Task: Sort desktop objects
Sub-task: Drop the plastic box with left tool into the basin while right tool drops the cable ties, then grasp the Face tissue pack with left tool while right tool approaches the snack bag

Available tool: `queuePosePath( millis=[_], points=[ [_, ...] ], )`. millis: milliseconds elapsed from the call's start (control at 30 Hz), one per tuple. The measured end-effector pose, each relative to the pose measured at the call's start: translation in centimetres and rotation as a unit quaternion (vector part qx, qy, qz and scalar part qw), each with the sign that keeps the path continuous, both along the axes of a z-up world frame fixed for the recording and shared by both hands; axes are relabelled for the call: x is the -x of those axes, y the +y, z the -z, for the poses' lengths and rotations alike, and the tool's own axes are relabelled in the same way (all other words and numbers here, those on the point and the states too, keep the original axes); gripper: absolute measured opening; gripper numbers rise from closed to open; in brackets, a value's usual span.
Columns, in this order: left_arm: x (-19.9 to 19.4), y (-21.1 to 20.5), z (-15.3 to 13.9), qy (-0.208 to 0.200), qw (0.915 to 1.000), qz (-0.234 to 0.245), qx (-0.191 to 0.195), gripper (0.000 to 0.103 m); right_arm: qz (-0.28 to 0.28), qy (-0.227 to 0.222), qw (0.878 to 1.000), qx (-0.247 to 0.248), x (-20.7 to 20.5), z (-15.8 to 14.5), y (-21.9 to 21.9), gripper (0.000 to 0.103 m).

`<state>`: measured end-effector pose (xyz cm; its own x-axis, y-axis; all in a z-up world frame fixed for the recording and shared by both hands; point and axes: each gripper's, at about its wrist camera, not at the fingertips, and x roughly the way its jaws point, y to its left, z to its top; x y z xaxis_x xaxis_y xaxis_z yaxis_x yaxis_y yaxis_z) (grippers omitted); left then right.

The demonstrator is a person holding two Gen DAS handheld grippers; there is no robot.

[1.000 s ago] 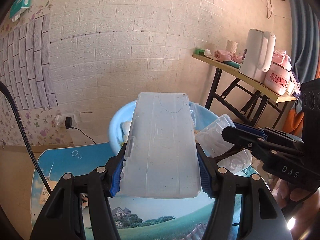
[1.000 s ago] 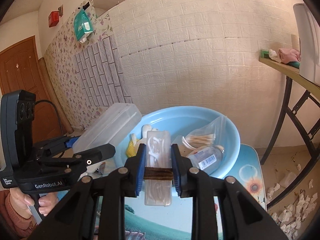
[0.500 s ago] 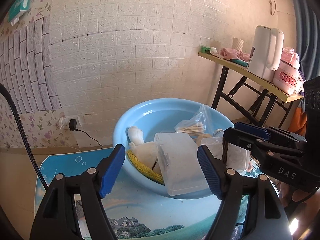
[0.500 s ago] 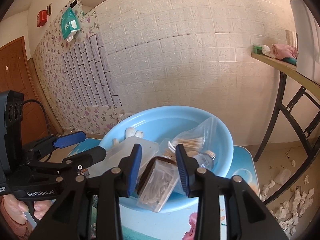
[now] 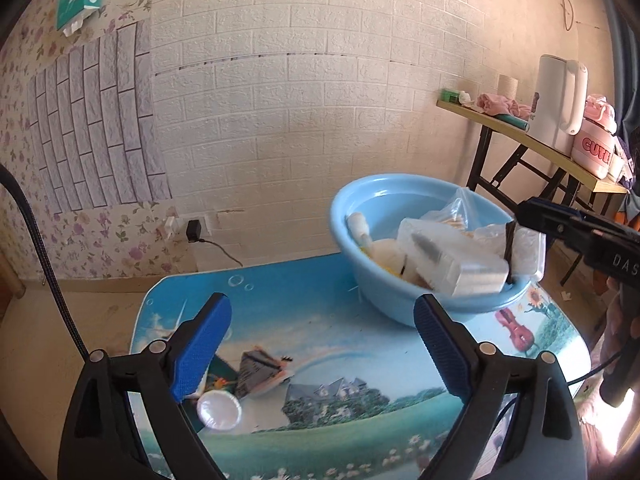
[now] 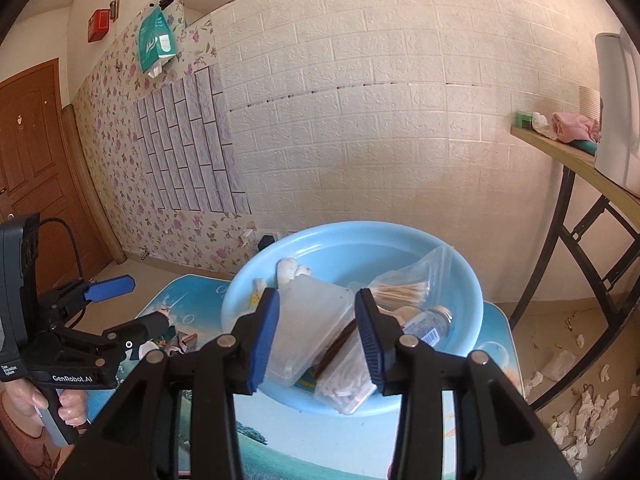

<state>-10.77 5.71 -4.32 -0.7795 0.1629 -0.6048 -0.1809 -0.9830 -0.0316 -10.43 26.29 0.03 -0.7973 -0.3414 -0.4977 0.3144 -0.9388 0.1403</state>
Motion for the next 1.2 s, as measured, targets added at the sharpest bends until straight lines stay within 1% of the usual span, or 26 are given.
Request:
queuePosePath(
  millis=[167, 300, 400, 533, 600, 667, 733, 833, 1000, 1200],
  points=[
    [-1.8, -4.0, 2.2, -0.026, 0.999, -0.034, 0.011, 0.094, -0.037, -0.006, 0.999, 0.002, -0.8, 0.2, -2.8, 0.041],
    [-2.8, -6.8, 3.9, -0.044, 0.9971, -0.058, 0.02, 0.094, -0.085, -0.018, 0.996, 0.003, -1.8, 0.8, -6.3, 0.041],
    [-3.2, -8.6, 5.1, -0.062, 0.9954, -0.071, 0.018, 0.094, -0.123, -0.033, 0.992, -0.003, -2.6, 1.8, -9.3, 0.041],
    [-3.2, -9.9, 6.3, -0.075, 0.9935, -0.084, 0.019, 0.094, -0.15, -0.058, 0.987, -0.028, -2.8, 3.8, -12.7, 0.042],
    [-3.1, -10.4, 6.6, -0.076, 0.9931, -0.086, 0.021, 0.094, -0.156, -0.071, 0.984, -0.036, -2.5, 4.7, -14.0, 0.046],
    [-2.7, -11.1, 6.8, -0.079, 0.9931, -0.085, 0.014, 0.094, -0.162, -0.085, 0.982, -0.037, -2.1, 5.5, -15.0, 0.059],
    [-2.2, -11.7, 6.9, -0.082, 0.9931, -0.083, 0.007, 0.094, -0.161, -0.099, 0.981, -0.034, -1.6, 6.4, -15.6, 0.063],
    [-0.9, -12.4, 6.9, -0.089, 0.9926, -0.082, -0.008, 0.094, -0.151, -0.116, 0.981, -0.029, -0.2, 7.4, -16.4, 0.063],
    [2.2, -13.3, 7.6, -0.11, 0.9902, -0.069, -0.05, 0.094, -0.135, -0.156, 0.979, -0.008, 2.5, 9.4, -17.1, 0.063],
    [4.5, -13.0, 9.4, -0.142, 0.9873, -0.051, -0.05, 0.093, -0.131, -0.183, 0.974, -0.007, 4.0, 11.0, -17.7, 0.063]
  ],
)
